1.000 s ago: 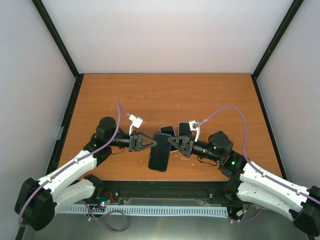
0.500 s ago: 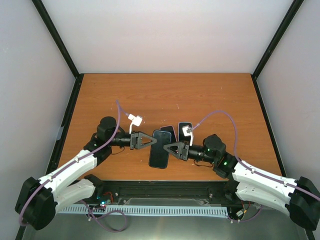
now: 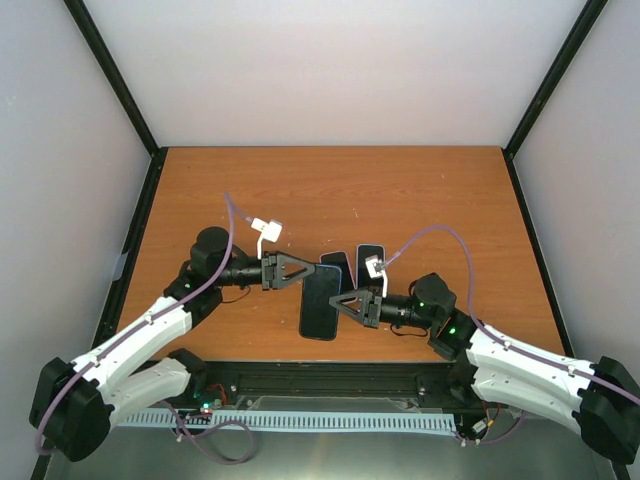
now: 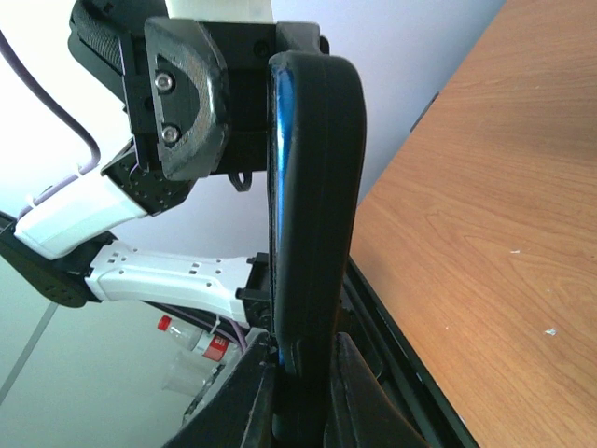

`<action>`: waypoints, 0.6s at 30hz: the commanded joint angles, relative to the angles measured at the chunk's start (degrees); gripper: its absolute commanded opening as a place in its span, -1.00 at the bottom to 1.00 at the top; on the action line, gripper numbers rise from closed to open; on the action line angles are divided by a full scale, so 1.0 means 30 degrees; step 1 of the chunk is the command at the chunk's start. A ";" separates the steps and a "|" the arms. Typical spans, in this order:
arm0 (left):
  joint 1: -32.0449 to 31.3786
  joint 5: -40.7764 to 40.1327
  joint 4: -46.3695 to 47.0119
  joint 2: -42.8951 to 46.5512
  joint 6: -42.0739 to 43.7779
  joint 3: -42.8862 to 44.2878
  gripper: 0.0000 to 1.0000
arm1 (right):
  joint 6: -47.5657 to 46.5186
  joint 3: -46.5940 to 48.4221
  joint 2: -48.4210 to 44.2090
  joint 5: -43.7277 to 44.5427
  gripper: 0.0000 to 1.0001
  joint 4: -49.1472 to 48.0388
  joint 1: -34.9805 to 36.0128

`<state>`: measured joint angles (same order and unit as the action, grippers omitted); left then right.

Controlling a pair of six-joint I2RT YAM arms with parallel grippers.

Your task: Put the phone into the phone case

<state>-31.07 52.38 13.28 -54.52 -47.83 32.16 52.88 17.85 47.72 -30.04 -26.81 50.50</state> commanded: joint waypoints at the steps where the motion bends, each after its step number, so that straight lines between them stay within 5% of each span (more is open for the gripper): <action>1: 0.0044 -0.0790 -0.1065 0.0025 0.1391 0.1383 -0.46 | -0.0561 0.0174 -0.0266 -0.1018 -0.94 -0.0824 0.0107; 7: 0.0059 -0.0912 -0.1757 0.0014 0.2145 0.1698 -0.99 | -0.0440 0.0229 -0.0059 -0.0735 -0.95 -0.0437 0.0110; 15: 0.0044 -0.3661 -0.5317 0.0612 0.5073 0.2848 -0.97 | 0.1359 0.0087 0.0937 0.0162 -0.95 -0.0740 0.0102; 18: 0.0044 -0.3620 -0.5770 0.0721 0.4890 0.3293 -0.59 | 0.1543 0.0059 0.1225 0.0252 -0.94 -0.1321 0.0092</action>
<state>-31.03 46.30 -0.75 -53.87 -36.88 37.54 55.02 17.85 50.41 -30.65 -28.51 50.52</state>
